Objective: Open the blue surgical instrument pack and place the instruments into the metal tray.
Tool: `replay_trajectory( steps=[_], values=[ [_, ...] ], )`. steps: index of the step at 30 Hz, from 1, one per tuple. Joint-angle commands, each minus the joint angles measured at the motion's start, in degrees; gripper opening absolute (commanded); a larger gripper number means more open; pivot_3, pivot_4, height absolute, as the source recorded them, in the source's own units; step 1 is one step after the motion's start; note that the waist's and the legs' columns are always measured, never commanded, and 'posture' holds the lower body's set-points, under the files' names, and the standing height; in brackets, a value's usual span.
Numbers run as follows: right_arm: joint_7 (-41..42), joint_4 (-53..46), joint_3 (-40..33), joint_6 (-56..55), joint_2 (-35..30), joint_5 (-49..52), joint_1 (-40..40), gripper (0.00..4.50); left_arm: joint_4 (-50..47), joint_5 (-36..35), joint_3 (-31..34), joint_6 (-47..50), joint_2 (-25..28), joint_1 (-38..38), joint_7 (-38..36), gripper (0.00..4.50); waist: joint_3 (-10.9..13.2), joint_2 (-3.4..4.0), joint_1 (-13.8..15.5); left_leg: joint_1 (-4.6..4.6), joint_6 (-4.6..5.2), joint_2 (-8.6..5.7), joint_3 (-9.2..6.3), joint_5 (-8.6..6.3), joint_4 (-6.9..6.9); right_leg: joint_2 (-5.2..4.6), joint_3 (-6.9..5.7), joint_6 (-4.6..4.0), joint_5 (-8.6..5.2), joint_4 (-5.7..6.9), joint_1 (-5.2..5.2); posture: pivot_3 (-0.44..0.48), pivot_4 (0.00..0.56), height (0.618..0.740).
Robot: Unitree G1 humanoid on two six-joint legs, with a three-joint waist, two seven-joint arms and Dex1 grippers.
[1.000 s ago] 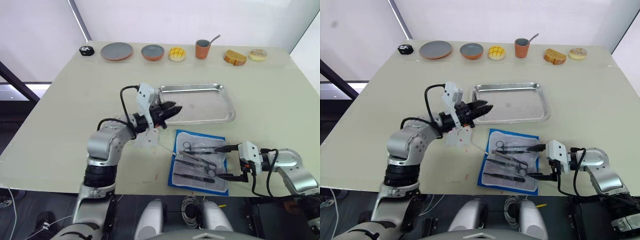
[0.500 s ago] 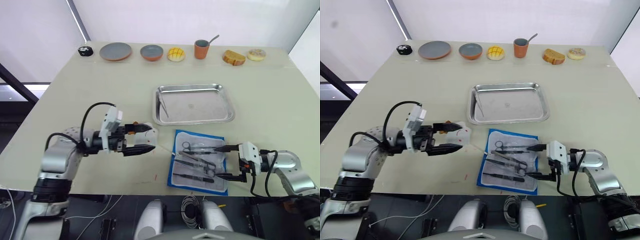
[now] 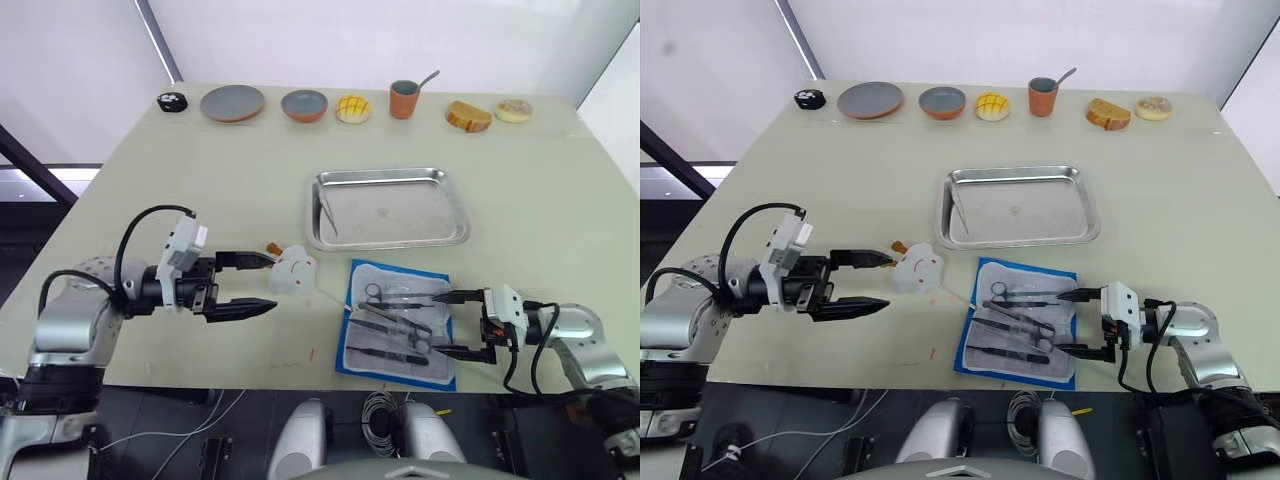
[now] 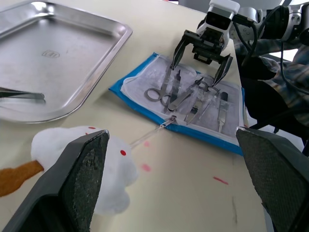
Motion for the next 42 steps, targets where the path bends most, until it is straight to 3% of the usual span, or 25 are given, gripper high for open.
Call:
replay_trajectory(
  steps=[1,11,14,17,23,28,42],
  values=[
    [-0.4,8.4,1.3,-1.3,0.9,-4.5,0.8,4.50,-1.7,-0.3,-0.5,-0.9,0.1,-1.8,-0.3,4.45,-0.1,-0.08,-0.1,0.01,0.00,0.02,0.00,0.00,-0.01,0.01,0.00,0.00,0.00,0.00,0.00,0.000,0.150,0.740],
    [0.6,11.9,1.3,-3.8,2.3,-5.1,-0.2,4.50,-4.8,7.6,-13.0,1.0,-4.4,-13.3,6.5,4.45,-0.4,-0.61,-0.1,0.08,0.00,0.07,0.01,0.00,-0.02,0.09,0.03,-0.02,0.01,0.01,0.06,0.000,0.150,0.740],
    [0.0,11.1,1.3,-3.6,2.4,-5.2,0.1,4.50,-3.4,10.9,-19.1,0.9,-7.5,-17.6,6.4,3.66,-0.4,-0.72,0.0,0.08,0.00,0.05,0.01,0.00,-0.01,0.13,0.04,-0.02,0.01,0.00,0.07,0.000,0.150,0.740],
    [-0.2,10.3,1.3,-3.1,2.3,-5.1,0.1,4.50,-1.2,14.4,-23.0,0.0,-11.1,-20.7,8.3,2.19,-0.5,-0.83,-0.1,0.08,0.00,-0.01,0.01,0.00,0.00,0.14,0.05,-0.01,0.01,-0.01,0.10,0.000,0.150,0.740],
    [-1.0,9.4,0.8,-2.6,2.3,-5.0,0.3,4.50,2.9,21.7,-30.2,-1.4,-18.2,-25.6,12.2,2.19,-0.5,-0.75,-0.1,0.08,0.00,-0.02,0.02,0.00,0.00,0.20,0.09,-0.01,0.01,0.00,0.10,0.000,0.150,0.740],
    [-1.3,8.8,0.6,-2.3,2.2,-5.1,0.7,4.50,5.6,26.0,-33.7,-2.5,-21.0,-27.0,13.4,2.19,-0.5,-0.73,-0.2,0.08,0.00,-0.02,0.02,0.00,0.00,0.21,0.12,-0.01,0.01,0.00,0.10,0.000,0.150,0.740],
    [-1.3,8.5,1.1,-1.8,3.8,-4.3,0.5,4.50,11.5,33.1,-37.8,-6.3,-22.9,-28.2,12.4,2.19,-0.5,-0.72,-0.2,0.08,0.01,0.02,0.02,0.00,0.00,0.21,0.12,-0.02,0.01,0.00,0.09,0.000,0.150,0.740]
  ],
)
